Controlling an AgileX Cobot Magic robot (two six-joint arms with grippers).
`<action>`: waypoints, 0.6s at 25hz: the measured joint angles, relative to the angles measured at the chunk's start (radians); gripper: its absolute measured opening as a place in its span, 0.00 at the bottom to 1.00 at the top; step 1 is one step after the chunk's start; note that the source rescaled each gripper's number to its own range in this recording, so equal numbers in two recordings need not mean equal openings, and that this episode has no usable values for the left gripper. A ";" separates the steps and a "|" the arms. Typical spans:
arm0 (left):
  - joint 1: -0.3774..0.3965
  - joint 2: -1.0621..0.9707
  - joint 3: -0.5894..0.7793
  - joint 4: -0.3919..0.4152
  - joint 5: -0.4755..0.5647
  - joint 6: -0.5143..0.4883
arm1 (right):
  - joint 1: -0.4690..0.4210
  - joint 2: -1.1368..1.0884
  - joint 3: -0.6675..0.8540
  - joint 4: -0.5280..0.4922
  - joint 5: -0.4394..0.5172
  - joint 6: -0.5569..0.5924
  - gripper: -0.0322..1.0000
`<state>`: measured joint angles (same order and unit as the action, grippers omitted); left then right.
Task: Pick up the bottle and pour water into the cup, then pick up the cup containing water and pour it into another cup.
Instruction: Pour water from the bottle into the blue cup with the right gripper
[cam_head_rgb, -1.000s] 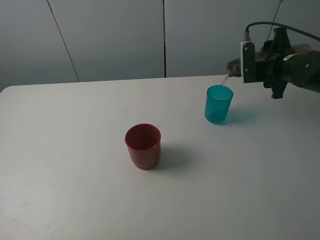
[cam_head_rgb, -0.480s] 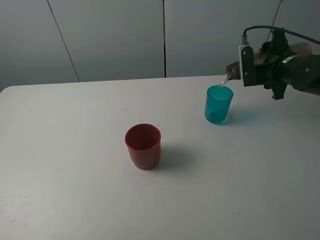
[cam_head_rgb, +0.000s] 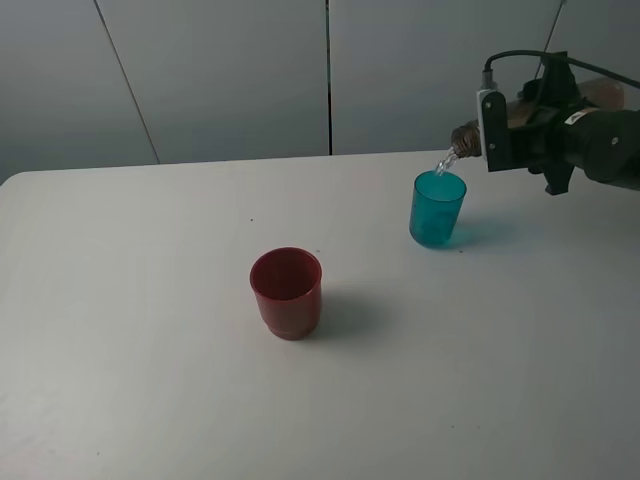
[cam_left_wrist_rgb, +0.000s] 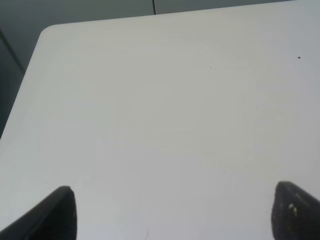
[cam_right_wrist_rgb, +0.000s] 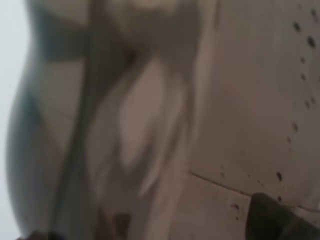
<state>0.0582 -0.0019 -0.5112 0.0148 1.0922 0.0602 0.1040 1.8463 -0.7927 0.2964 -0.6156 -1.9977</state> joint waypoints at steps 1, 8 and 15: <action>0.000 0.000 0.000 0.000 0.000 0.000 | 0.000 0.000 0.000 0.000 -0.005 -0.007 0.07; 0.000 0.000 0.000 0.000 0.000 0.000 | 0.000 0.000 0.000 -0.002 -0.014 -0.066 0.07; 0.000 0.000 0.000 0.000 0.000 0.000 | 0.000 0.000 0.000 -0.008 -0.021 -0.090 0.07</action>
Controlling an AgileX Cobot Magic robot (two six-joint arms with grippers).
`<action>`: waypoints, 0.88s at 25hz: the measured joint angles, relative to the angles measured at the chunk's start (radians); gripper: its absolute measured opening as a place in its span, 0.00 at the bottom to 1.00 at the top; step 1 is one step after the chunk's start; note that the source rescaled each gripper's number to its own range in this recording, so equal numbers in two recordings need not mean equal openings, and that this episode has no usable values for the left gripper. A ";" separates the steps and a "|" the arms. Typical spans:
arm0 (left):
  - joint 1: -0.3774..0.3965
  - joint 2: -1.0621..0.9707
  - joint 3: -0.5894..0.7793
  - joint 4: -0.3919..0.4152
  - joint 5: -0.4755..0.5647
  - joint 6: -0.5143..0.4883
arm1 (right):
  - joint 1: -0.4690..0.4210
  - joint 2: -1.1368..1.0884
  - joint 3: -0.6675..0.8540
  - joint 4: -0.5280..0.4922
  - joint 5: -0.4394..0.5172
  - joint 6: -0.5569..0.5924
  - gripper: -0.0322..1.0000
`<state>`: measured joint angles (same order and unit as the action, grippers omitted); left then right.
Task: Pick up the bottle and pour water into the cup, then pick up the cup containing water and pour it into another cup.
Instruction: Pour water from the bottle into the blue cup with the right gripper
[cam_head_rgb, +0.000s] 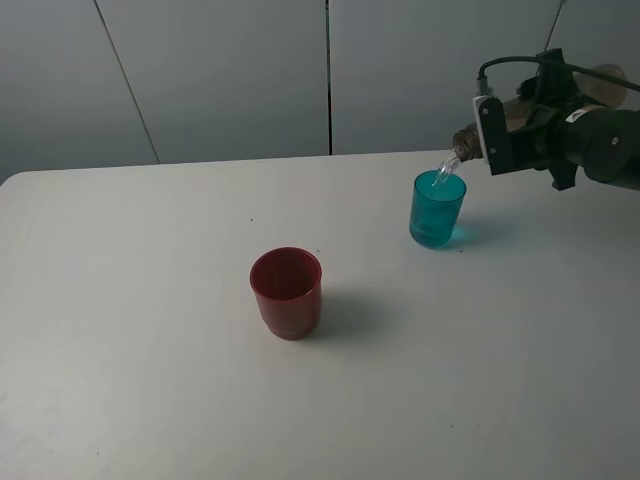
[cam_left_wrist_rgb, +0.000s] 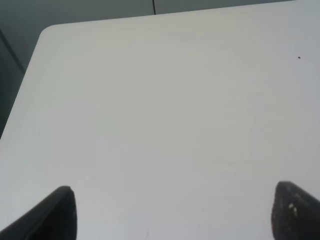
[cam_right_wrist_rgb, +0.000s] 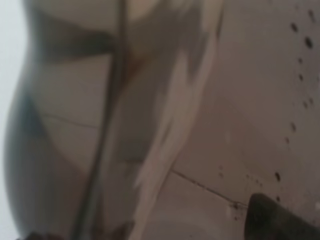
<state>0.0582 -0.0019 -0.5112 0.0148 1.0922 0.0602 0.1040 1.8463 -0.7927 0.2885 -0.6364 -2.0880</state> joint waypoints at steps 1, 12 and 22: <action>0.000 0.000 0.000 0.000 0.000 0.000 | 0.000 0.000 0.000 -0.005 0.000 0.000 0.07; 0.000 0.000 0.000 0.000 0.000 0.000 | 0.000 0.000 0.000 -0.014 -0.013 -0.002 0.07; 0.000 0.000 0.000 0.000 0.000 0.000 | 0.000 0.000 0.000 -0.017 -0.039 -0.002 0.07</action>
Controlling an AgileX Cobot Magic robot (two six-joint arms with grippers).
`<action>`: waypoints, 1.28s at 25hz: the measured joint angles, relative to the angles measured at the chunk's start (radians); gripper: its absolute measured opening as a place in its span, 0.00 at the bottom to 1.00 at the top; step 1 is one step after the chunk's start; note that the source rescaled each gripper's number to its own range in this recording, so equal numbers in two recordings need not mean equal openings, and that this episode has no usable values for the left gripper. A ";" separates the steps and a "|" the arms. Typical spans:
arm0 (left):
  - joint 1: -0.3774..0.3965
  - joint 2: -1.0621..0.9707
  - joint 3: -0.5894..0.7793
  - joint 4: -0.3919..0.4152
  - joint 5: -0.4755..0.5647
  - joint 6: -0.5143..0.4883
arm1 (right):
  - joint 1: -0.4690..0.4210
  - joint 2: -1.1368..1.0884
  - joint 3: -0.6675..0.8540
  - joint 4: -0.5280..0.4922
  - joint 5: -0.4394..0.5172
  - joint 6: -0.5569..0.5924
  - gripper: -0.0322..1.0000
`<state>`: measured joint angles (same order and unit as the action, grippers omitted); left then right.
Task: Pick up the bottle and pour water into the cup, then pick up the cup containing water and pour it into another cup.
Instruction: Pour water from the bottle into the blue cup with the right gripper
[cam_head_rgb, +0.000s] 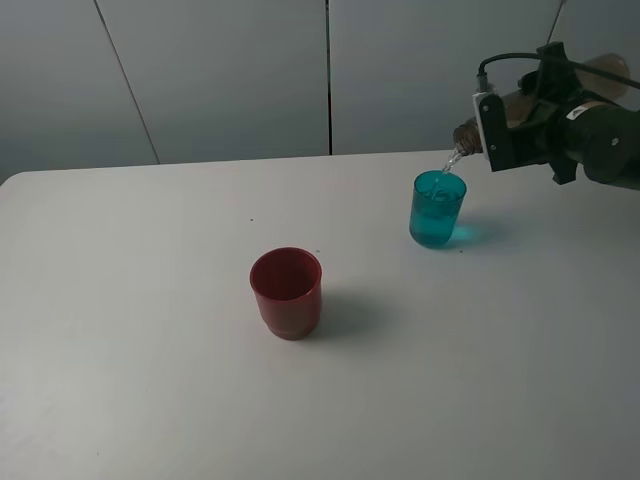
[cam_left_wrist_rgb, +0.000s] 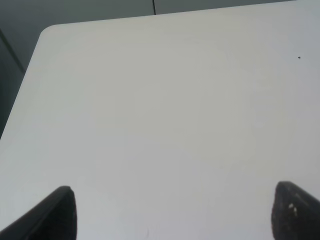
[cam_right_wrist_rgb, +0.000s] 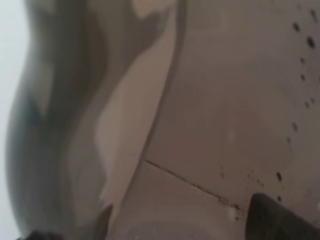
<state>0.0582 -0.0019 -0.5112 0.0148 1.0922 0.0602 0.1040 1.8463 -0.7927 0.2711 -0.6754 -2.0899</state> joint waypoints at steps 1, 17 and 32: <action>0.000 0.000 0.000 0.000 0.000 0.000 | 0.000 0.000 0.000 0.000 0.000 0.000 0.07; 0.000 0.000 0.000 0.000 0.000 0.000 | 0.002 0.000 0.023 -0.051 -0.009 0.000 0.07; 0.000 0.000 0.000 0.000 0.000 0.000 | 0.003 0.000 0.033 -0.089 -0.007 0.000 0.07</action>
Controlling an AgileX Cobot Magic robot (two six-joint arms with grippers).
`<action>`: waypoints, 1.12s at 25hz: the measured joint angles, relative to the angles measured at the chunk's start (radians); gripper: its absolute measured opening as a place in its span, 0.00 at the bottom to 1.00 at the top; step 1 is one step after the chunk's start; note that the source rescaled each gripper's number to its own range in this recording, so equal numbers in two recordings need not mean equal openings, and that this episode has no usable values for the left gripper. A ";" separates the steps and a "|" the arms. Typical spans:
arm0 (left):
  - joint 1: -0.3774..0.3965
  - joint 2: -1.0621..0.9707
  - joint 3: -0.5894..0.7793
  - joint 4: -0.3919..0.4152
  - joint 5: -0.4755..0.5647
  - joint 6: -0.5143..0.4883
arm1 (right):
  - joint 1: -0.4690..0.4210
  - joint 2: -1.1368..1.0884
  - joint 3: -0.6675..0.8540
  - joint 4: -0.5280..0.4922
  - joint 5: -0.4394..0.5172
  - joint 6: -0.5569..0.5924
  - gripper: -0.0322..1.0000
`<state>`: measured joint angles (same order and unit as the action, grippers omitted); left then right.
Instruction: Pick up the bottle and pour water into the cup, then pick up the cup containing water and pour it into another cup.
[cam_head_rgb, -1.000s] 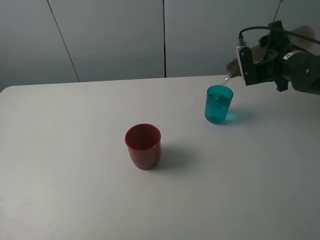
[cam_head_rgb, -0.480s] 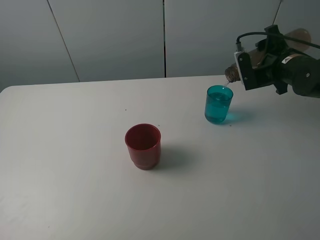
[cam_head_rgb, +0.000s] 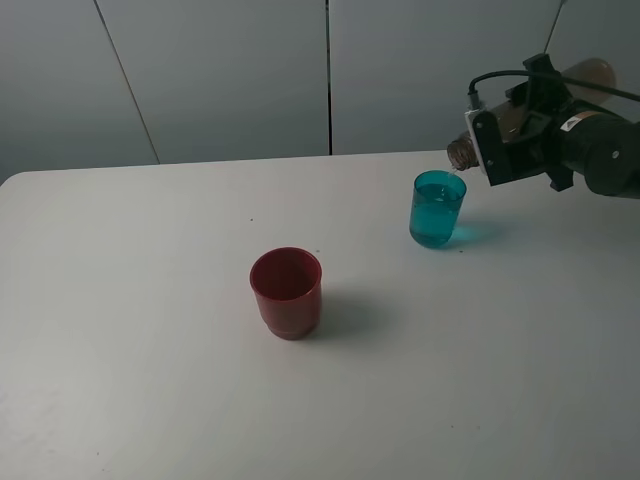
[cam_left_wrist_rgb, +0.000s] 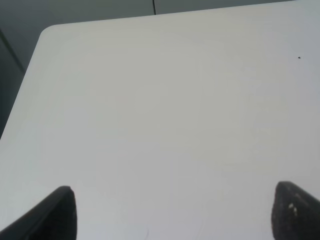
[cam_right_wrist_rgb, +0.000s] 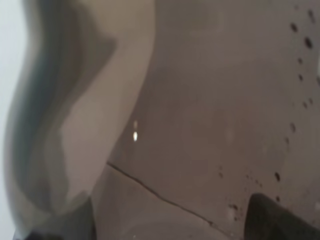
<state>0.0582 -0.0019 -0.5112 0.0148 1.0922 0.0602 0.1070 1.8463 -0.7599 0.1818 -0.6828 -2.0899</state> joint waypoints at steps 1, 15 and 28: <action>0.000 0.000 0.000 0.000 0.000 0.000 | 0.000 0.000 0.000 -0.002 0.000 0.000 0.07; 0.000 0.000 0.000 0.000 0.000 -0.004 | 0.013 -0.051 0.000 0.043 0.135 0.038 0.07; 0.000 0.000 0.000 0.000 0.000 -0.005 | 0.021 -0.220 -0.014 0.033 0.490 0.819 0.07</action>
<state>0.0582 -0.0019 -0.5112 0.0148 1.0922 0.0550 0.1279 1.6260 -0.7735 0.2144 -0.1928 -1.2709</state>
